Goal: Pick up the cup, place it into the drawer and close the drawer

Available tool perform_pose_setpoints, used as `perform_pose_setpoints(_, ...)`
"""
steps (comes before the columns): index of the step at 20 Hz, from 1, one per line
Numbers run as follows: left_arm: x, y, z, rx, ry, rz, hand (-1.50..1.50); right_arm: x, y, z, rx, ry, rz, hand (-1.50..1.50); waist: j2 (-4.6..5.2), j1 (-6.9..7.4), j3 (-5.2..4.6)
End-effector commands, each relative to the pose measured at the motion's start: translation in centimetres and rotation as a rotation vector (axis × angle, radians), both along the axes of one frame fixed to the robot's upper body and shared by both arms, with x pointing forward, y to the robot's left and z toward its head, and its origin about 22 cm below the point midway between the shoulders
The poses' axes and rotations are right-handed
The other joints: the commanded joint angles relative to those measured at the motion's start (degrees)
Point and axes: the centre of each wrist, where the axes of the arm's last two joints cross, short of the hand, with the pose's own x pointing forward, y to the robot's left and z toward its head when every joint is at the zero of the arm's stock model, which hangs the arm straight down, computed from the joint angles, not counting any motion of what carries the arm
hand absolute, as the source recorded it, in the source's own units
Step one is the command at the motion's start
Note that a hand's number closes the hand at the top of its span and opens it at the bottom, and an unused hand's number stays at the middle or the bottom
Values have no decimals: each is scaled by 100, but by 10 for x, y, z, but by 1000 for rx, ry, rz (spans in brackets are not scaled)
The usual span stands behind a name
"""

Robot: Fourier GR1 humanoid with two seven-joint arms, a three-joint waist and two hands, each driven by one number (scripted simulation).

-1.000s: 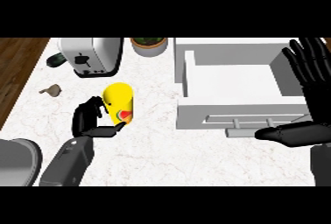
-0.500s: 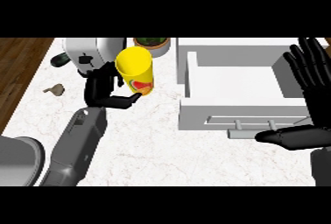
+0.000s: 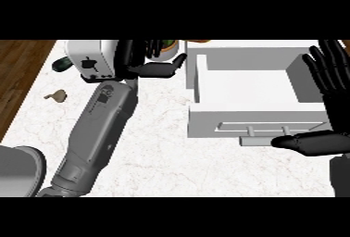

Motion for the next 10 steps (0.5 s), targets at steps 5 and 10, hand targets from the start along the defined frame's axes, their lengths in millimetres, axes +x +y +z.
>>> perform_pose_setpoints(5,19,-62,66,91,60,50,150,5,1,-7,-15,-2,20,-150,91,-214,1)
perform_pose_setpoints(10,24,-81,76,181,173,68,150,9,3,0,9,-27,35,-150,102,-255,3)
